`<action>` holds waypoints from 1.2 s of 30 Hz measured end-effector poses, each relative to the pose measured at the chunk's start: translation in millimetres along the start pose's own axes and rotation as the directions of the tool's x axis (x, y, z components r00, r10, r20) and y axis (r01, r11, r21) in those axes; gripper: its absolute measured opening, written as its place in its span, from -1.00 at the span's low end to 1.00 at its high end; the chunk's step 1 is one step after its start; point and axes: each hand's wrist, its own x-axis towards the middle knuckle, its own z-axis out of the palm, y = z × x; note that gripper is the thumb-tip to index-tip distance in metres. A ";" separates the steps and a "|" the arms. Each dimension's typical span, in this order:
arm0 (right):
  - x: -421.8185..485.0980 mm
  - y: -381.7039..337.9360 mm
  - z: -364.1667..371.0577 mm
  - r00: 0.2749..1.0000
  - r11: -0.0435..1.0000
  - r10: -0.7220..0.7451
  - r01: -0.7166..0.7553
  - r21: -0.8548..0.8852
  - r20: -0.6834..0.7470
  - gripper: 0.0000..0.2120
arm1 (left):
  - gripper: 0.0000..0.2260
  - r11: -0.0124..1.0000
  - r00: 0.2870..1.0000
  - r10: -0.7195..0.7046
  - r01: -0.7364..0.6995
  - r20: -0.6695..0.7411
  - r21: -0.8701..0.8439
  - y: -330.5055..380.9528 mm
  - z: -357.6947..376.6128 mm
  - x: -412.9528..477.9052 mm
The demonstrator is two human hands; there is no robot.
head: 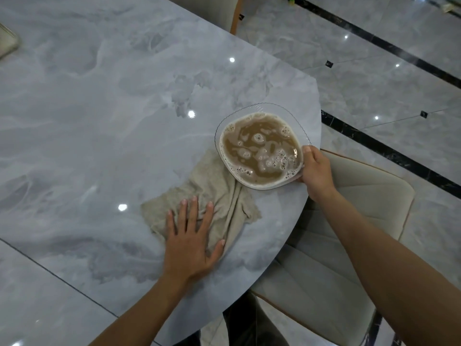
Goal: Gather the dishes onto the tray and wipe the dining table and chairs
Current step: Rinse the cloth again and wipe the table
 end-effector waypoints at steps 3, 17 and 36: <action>15.2 -4.9 0.3 1.000 1.000 0.002 -0.002 0.013 0.016 -0.68 | -0.19 0.999 0.999 0.031 -0.031 0.015 0.006 14.9 1.4 2.0; 30.8 -31.9 -13.5 0.992 0.998 0.036 -0.030 -0.048 0.118 -0.70 | -0.18 0.954 0.954 0.292 -0.285 0.073 -0.087 72.5 7.9 59.6; -40.3 40.9 -52.8 0.920 0.836 -0.384 0.384 -0.393 0.082 -0.83 | -0.19 0.889 0.874 0.459 -0.450 0.158 -0.090 121.9 19.5 96.8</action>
